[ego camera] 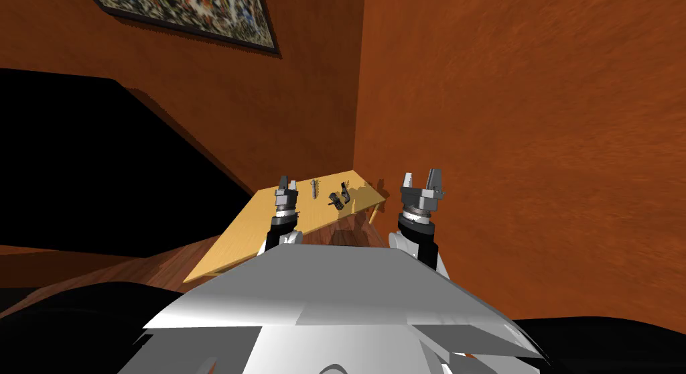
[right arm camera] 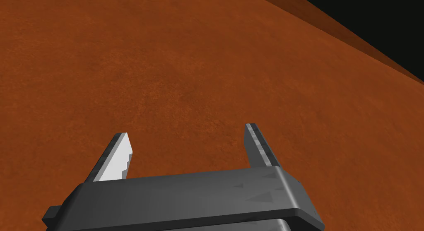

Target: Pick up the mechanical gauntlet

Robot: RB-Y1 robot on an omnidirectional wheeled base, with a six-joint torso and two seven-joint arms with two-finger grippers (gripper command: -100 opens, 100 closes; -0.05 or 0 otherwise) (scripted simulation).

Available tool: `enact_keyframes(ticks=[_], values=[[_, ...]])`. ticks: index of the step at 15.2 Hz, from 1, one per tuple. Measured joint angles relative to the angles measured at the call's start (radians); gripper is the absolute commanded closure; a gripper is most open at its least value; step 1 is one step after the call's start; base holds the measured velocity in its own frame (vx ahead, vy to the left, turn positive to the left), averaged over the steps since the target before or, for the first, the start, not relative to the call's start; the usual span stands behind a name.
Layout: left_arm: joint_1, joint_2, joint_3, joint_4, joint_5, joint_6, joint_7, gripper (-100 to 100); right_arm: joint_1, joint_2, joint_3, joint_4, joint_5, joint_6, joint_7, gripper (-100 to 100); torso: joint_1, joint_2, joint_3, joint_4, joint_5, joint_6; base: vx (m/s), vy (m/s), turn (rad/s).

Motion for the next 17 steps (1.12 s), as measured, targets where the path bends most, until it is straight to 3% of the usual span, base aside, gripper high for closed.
enact_keyframes(ticks=[4,10,17], values=[[-0.011,0.069,0.008,0.028,0.007,0.015,0.003,-100,0.000,0.000,0.000,0.000,0.000,0.000,0.000,0,0.001,0.000,0.000,0.000,0.000,0.000,-0.002,0.005,-0.086],[-0.042,0.165,0.036,0.116,0.031,0.073,0.016,-100,0.000,0.000,0.000,0.000,0.000,0.000,0.000,0,0.001,0.000,0.000,0.000,0.000,0.000,-0.006,0.011,-0.135],[-0.090,0.211,0.065,0.234,0.058,0.167,0.026,-100,0.000,0.000,0.000,0.000,0.000,0.000,0.000,0,0.001,0.000,0.000,0.000,0.000,0.000,-0.006,0.011,-0.132]])
